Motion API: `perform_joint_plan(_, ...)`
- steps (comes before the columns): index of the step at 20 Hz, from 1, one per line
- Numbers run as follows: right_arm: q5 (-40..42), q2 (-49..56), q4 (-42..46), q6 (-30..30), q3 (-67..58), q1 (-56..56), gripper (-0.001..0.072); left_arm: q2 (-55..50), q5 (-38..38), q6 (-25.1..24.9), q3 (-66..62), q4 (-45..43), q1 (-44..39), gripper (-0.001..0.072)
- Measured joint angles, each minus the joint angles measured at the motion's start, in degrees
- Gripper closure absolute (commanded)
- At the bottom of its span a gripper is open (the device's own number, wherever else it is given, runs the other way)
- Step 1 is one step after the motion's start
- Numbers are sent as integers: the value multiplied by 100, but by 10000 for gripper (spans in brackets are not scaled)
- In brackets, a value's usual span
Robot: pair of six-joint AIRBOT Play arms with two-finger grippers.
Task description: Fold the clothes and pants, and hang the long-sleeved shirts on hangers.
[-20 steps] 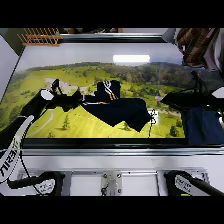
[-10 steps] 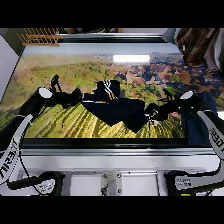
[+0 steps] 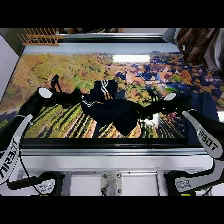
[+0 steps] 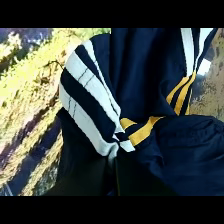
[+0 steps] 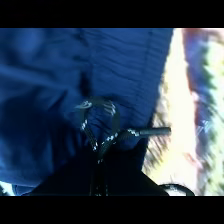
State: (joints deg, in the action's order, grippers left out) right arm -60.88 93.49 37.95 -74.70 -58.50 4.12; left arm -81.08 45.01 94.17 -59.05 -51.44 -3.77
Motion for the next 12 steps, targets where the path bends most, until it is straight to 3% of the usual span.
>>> perform_joint_plan(6,282,-398,275,166,-188,92,692,188,162,-2,-297,-11,109,702)
perform_joint_plan(12,-229,-2439,1298,208,-1394,-398,692,1652,520,-264,-1996,-9,273,701)
